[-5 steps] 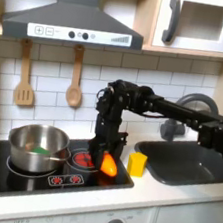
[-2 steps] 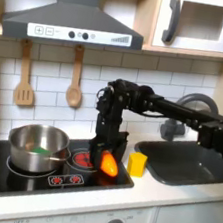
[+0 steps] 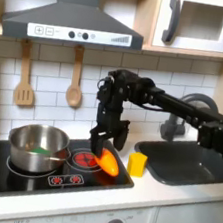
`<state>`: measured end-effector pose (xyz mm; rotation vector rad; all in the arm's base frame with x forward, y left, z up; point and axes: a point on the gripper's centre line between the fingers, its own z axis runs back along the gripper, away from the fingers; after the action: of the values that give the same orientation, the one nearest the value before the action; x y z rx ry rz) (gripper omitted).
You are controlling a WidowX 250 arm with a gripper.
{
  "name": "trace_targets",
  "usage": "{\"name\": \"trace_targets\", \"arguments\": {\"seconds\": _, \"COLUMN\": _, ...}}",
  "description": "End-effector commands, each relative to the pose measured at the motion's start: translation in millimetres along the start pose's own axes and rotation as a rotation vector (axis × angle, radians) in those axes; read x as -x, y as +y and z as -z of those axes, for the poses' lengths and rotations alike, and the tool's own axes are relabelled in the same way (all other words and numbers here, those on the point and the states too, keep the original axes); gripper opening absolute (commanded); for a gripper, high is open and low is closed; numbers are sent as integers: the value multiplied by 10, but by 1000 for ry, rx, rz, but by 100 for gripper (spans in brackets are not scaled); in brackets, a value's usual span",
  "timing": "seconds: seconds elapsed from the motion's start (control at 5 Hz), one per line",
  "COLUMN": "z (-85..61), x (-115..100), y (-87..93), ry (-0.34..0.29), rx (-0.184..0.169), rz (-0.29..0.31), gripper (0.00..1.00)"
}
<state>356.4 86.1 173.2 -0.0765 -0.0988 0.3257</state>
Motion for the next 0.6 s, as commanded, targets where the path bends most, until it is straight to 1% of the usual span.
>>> {"name": "trace_targets", "arguments": {"seconds": 0.0, "z": -254, "x": -22, "y": 36, "ry": -41, "rx": 83, "rz": -6, "gripper": 100}}
{"name": "trace_targets", "arguments": {"seconds": 0.2, "z": -485, "x": 95, "y": 70, "ry": -51, "rx": 162, "rz": 17, "gripper": 100}}
{"name": "trace_targets", "arguments": {"seconds": 0.4, "z": -619, "x": 272, "y": 140, "ry": -35, "rx": 161, "rz": 51, "gripper": 100}}
